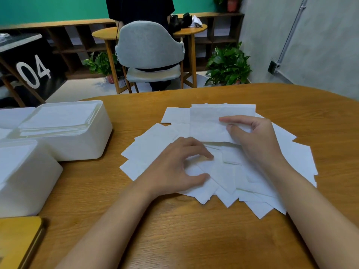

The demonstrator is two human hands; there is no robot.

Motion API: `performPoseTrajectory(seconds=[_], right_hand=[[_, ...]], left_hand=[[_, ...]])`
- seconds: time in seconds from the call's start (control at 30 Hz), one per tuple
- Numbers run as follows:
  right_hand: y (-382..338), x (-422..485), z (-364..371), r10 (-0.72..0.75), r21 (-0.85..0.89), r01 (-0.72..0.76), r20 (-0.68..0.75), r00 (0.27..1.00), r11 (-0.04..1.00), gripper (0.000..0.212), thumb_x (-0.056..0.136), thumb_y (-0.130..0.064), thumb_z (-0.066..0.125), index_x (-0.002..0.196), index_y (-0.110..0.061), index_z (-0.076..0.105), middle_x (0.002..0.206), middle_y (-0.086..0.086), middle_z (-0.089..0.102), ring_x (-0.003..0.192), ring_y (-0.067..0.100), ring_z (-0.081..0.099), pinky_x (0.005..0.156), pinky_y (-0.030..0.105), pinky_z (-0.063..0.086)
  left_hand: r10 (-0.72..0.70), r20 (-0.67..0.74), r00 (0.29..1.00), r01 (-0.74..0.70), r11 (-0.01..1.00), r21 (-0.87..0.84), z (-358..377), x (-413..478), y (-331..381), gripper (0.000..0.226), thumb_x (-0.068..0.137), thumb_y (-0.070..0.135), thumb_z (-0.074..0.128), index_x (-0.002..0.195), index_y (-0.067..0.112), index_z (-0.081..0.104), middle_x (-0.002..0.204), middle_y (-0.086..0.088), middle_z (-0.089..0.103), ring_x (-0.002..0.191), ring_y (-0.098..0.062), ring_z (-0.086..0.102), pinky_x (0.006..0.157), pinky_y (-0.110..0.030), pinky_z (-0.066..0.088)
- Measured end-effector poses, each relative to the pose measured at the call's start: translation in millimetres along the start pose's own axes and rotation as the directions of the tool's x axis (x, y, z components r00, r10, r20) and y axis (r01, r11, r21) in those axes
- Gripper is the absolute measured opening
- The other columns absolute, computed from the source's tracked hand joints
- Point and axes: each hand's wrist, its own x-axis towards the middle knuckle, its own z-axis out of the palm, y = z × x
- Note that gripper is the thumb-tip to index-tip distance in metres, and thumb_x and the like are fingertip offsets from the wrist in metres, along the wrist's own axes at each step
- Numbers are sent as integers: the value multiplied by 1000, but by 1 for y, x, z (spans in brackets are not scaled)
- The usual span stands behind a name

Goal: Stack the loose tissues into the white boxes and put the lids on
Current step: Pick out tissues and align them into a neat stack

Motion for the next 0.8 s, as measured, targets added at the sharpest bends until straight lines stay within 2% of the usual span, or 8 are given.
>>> performPoseTrajectory(seconds=[0.07, 0.17, 0.33, 0.57, 0.67, 0.73, 0.8], right_hand=[[0, 0, 2, 9, -8, -9, 6, 1000, 1000, 29, 97, -5, 66, 105, -27, 83, 109, -19, 78, 111, -5, 67, 99, 17, 50], [-3, -1, 3, 13, -9, -13, 23, 1000, 1000, 30, 98, -5, 65, 104, -28, 83, 107, -21, 78, 109, -7, 66, 95, 10, 50], [-3, -3, 5, 7, -22, -6, 34, 999, 1000, 30, 98, -4, 64, 105, -27, 83, 107, -22, 78, 109, -9, 66, 96, 11, 50], [-3, -3, 7, 10, -57, -8, 44, 999, 998, 31, 98, -5, 64, 105, -29, 83, 107, -26, 76, 109, -11, 65, 95, 8, 49], [-1, -3, 7, 20, -51, -17, 48, 999, 999, 32, 99, -4, 64, 104, -29, 83, 106, -26, 76, 108, -11, 65, 92, 6, 47], [-2, -5, 8, 16, -40, -13, 66, 998, 999, 31, 100, -5, 63, 105, -28, 82, 108, -25, 77, 110, -10, 65, 93, 8, 47], [-8, -7, 9, -15, -16, 17, 109, 994, 1000, 25, 101, -11, 63, 105, -26, 82, 110, -19, 78, 113, -6, 66, 99, 14, 48]], left_hand=[[7, 28, 1000, -7, 1000, -7, 3, 1, -1, 42, 81, 41, 89, 120, 36, 76, 127, 20, 63, 124, -4, 55, 106, -21, 39], [31, 15, 999, -31, 999, 12, 5, 2, -3, 40, 84, 47, 85, 122, 38, 76, 128, 21, 63, 124, -4, 54, 107, -27, 41], [135, -57, 989, -128, 985, 117, 20, 2, 0, 15, 96, 34, 75, 107, 27, 82, 114, 14, 72, 106, -10, 62, 88, -40, 50], [232, -78, 970, -214, 958, 190, 20, 3, 4, 14, 103, 25, 65, 102, 18, 77, 104, 9, 71, 97, -17, 63, 78, -43, 52], [214, -136, 967, -191, 968, 162, 13, 1, 8, 14, 106, 24, 59, 106, 16, 70, 102, 8, 69, 96, -14, 62, 82, -38, 50], [153, -194, 969, -137, 986, 92, 6, -1, 12, 10, 106, 22, 60, 107, 15, 67, 101, 10, 69, 92, 1, 59, 84, -23, 46], [68, -250, 966, -76, 997, -23, 0, -1, 15, 7, 106, 19, 61, 107, 14, 66, 97, 13, 69, 91, 6, 61, 82, -14, 44]])
